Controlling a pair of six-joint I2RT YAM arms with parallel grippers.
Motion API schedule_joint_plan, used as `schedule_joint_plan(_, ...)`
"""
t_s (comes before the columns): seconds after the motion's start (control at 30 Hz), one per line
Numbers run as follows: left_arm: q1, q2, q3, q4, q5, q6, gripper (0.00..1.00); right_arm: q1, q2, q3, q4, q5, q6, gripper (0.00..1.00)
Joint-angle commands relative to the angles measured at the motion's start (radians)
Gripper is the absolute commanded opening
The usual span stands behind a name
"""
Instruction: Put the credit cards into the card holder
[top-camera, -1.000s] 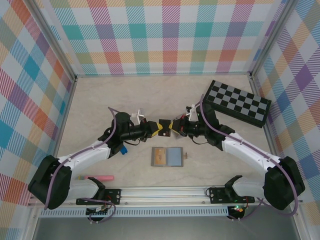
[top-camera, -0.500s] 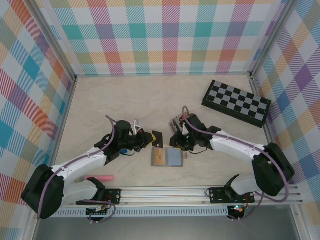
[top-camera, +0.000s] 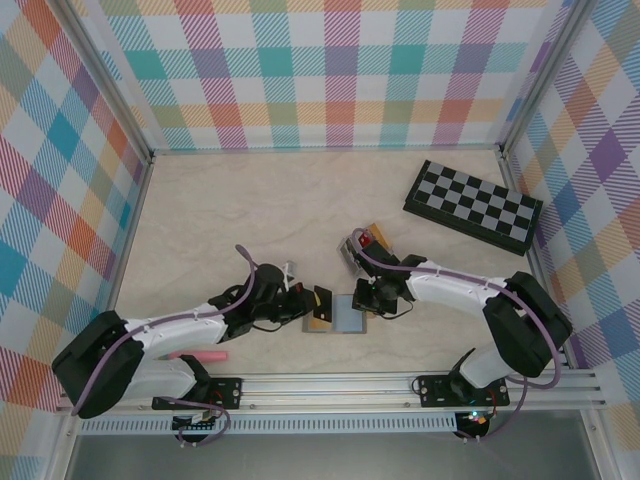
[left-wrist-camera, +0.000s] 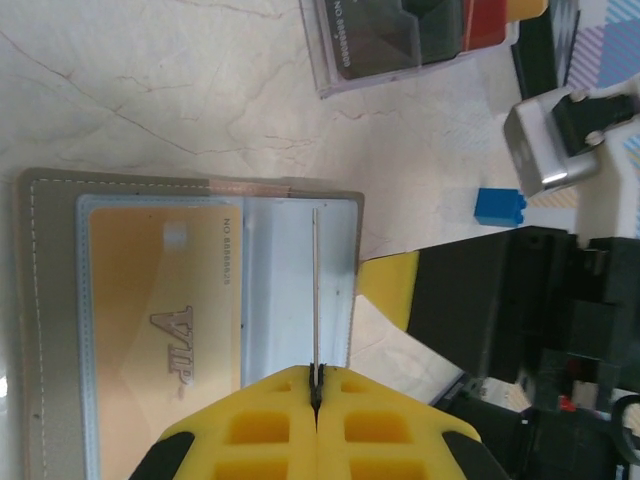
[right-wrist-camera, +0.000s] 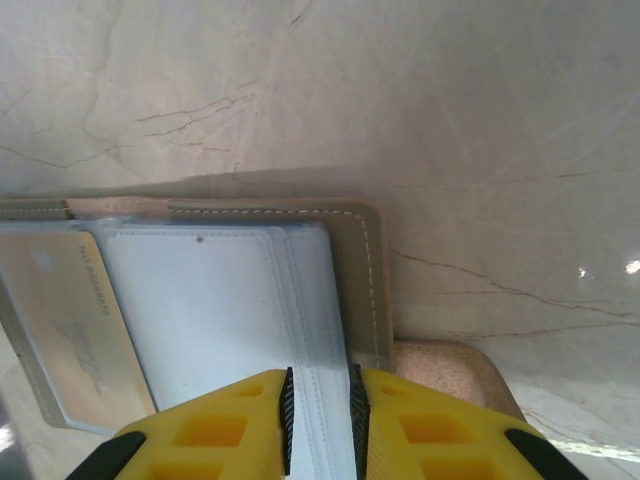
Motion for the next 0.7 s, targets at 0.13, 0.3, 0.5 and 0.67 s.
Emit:
schedule_joint_plan(0.13, -0.056, 0.073, -0.018, 0.112, -0.062, 0.042, 0.0, 0.0, 0.02, -0.044, -0.005, 0.032, 0.007, 0.23)
schedule_joint_plan(0.3, -0.081, 0.11, -0.03, 0.12, -0.106, 0.061, 0.0, 0.0, 0.032, -0.056, 0.006, 0.029, 0.011, 0.23)
schedule_joint_plan(0.5, -0.094, 0.129, -0.055, 0.155, -0.148, 0.055, 0.0, 0.0, 0.043, -0.068, 0.022, 0.021, 0.016, 0.23)
schedule_joint_plan(0.67, -0.099, 0.167, -0.064, 0.217, -0.131, 0.049, 0.0, 0.0, 0.052, -0.08, 0.034, 0.02, 0.019, 0.22)
